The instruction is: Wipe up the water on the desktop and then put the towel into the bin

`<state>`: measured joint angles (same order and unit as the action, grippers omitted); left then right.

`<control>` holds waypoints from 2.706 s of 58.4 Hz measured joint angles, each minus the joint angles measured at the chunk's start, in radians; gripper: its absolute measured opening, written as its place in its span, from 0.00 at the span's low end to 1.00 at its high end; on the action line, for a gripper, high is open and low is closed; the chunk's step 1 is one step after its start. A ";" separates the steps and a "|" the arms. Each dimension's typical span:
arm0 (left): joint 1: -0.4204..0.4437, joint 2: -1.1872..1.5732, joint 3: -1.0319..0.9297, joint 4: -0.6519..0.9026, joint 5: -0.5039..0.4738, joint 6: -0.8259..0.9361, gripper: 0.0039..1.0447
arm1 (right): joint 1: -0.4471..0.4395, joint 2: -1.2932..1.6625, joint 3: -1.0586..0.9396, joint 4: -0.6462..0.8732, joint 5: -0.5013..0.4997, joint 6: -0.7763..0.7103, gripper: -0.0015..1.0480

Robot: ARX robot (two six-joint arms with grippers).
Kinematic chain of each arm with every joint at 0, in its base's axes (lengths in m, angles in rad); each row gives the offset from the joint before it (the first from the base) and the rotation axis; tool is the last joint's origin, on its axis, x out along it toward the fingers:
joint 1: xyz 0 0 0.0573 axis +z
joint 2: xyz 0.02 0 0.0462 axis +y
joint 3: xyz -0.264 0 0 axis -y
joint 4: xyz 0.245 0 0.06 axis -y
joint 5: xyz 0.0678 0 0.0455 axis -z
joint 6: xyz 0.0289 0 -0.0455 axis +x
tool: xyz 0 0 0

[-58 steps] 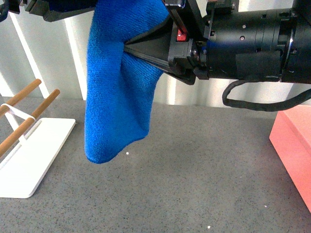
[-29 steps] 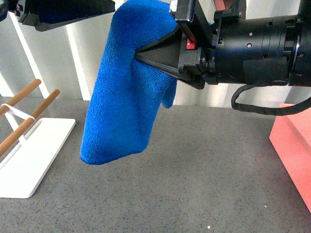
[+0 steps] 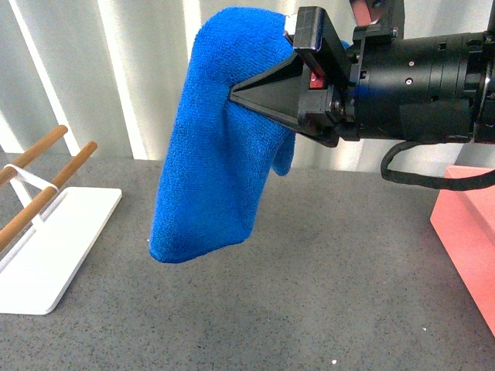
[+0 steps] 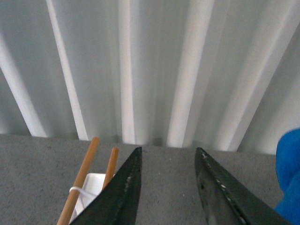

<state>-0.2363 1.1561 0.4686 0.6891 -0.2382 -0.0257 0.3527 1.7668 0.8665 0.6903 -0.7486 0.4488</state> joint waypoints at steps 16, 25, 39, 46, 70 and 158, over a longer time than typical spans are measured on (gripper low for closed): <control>0.074 -0.150 -0.188 0.027 0.083 0.016 0.03 | -0.006 -0.007 -0.006 -0.007 -0.001 -0.010 0.04; 0.112 -0.234 -0.265 0.023 0.116 0.018 0.03 | -0.013 -0.018 -0.019 -0.016 -0.004 -0.024 0.04; 0.161 -0.360 -0.344 -0.024 0.171 0.018 0.03 | -0.018 -0.026 -0.035 -0.032 0.000 -0.038 0.04; 0.224 -0.421 -0.372 -0.058 0.232 0.018 0.03 | -0.018 -0.033 -0.036 -0.043 0.007 -0.047 0.04; 0.234 -0.598 -0.446 -0.146 0.236 0.018 0.03 | -0.021 -0.067 -0.065 -0.103 0.019 -0.109 0.04; 0.234 -1.152 -0.446 -0.688 0.238 0.018 0.33 | -0.060 -0.045 -0.054 -0.207 0.051 -0.166 0.04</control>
<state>-0.0021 0.0040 0.0227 0.0013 -0.0002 -0.0074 0.2928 1.7214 0.8124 0.4835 -0.6975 0.2832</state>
